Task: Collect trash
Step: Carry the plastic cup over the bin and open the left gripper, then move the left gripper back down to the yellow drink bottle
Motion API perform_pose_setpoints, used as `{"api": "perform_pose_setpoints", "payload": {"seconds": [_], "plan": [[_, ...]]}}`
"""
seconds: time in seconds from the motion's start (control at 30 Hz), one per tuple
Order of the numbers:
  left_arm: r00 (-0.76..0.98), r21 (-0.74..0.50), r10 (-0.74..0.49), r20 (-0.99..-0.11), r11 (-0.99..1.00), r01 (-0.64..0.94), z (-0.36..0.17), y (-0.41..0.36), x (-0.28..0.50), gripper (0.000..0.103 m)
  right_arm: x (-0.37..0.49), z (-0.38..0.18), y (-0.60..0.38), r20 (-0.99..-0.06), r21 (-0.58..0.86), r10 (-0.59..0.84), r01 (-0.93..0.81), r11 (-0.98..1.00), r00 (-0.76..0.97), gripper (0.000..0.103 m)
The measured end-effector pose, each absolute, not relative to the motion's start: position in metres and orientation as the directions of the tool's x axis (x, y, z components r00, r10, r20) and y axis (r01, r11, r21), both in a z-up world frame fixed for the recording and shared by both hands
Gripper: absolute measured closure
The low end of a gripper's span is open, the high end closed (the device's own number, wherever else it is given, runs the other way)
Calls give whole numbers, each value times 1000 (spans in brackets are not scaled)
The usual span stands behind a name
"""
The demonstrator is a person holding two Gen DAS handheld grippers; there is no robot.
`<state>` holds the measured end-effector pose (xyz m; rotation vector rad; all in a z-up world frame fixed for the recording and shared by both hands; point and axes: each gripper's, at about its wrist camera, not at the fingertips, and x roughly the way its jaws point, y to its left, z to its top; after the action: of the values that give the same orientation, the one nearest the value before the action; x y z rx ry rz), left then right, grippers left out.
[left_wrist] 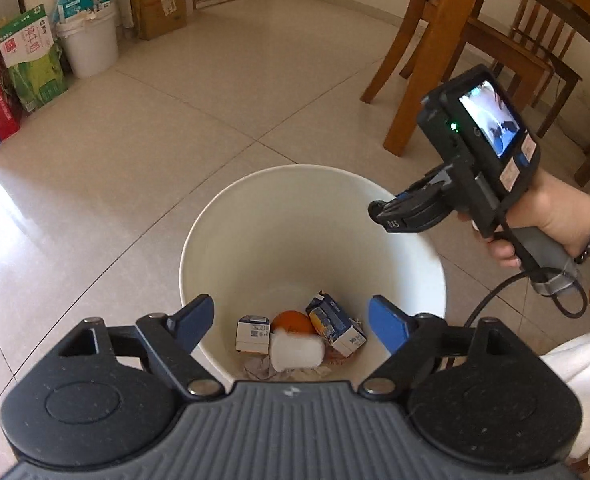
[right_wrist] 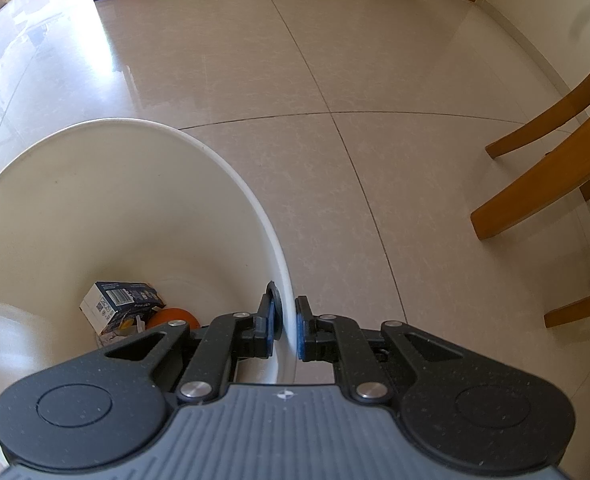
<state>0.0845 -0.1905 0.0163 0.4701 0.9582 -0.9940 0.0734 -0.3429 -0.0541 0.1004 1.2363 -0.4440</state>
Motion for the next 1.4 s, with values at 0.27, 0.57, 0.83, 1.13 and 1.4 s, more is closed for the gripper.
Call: {"api": "perform_pose_setpoints", "payload": {"seconds": [0.27, 0.57, 0.83, 1.13, 1.4], "plan": [[238, -60, -472, -849, 532, 845, 22, -172, 91, 12, 74, -54, -343, -928, -165, -274, 382, 909, 253, 90], [317, -25, -450, -835, 607, 794, 16, -130, 109, 9, 75, -54, -342, -927, -171, -279, 379, 909, 251, 90], [335, -32, -376, -864, 704, 709, -3, -71, 132, 9, 75, -55, -339, -924, -183, -289, 372, 910, 252, 90], [361, -32, -309, -880, 796, 604, -63, -20, 163, 9, 75, -55, -339, -923, -188, -294, 376, 907, 249, 89], [348, -12, -223, -911, 856, 516, -155, 14, 177, 12, 76, -55, -338, -922, -194, -300, 377, 906, 246, 89]]}}
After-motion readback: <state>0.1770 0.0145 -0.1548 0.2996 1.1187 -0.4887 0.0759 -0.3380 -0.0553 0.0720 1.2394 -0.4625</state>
